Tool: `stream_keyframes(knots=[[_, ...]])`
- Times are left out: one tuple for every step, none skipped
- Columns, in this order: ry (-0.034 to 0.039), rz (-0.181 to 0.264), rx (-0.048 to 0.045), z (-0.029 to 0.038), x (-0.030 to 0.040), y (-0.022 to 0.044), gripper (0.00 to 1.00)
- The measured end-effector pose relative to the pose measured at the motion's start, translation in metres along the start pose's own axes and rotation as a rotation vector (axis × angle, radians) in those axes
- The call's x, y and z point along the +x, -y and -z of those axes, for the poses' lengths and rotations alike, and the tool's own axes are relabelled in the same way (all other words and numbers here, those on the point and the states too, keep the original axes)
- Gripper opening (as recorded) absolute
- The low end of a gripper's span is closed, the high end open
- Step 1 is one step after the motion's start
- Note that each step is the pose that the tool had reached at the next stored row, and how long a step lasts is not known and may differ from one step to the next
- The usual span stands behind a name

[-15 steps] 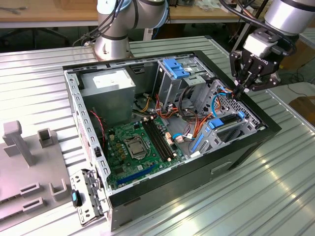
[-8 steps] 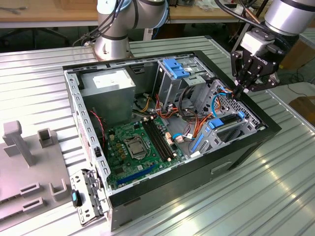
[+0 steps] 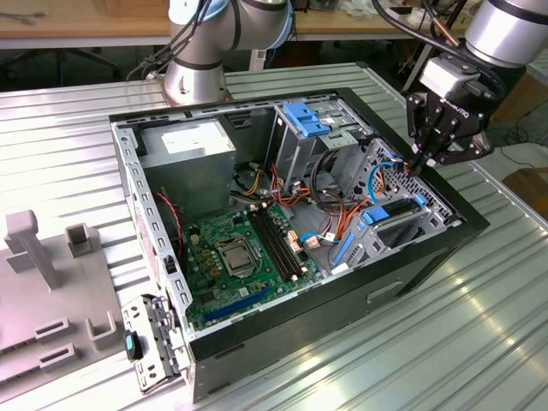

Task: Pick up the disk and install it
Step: 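Insert the first disk wire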

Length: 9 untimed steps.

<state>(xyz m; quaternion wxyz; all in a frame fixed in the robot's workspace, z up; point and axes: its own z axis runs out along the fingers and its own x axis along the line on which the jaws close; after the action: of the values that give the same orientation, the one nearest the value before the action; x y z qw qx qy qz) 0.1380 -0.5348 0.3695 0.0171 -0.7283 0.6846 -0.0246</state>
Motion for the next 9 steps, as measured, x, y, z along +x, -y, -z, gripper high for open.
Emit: stream_keyframes(knots=[[0.0000,0.000,0.0000,-0.0002,0.0014,-0.0008,0.16],[0.0004,0.000,0.0000,-0.0005,0.0015,-0.0025,0.16],[0.0000,-0.002,0.0000,-0.0008,0.0014,-0.0046,0.16],[-0.0002,-0.006,-0.0001,-0.0012,0.0014,-0.0056,0.16],[-0.0005,-0.014,-0.0001,-0.0018,0.0013,-0.0070,0.16],[-0.0009,-0.018,-0.0002,-0.0024,0.0013,-0.0078,0.16],[-0.0014,-0.024,-0.0003,-0.0035,0.0012,-0.0085,0.16],[-0.0018,-0.029,-0.0003,-0.0050,0.0011,-0.0090,0.16],[-0.0023,-0.040,-0.0005,-0.0075,0.0011,-0.0093,0.16]])
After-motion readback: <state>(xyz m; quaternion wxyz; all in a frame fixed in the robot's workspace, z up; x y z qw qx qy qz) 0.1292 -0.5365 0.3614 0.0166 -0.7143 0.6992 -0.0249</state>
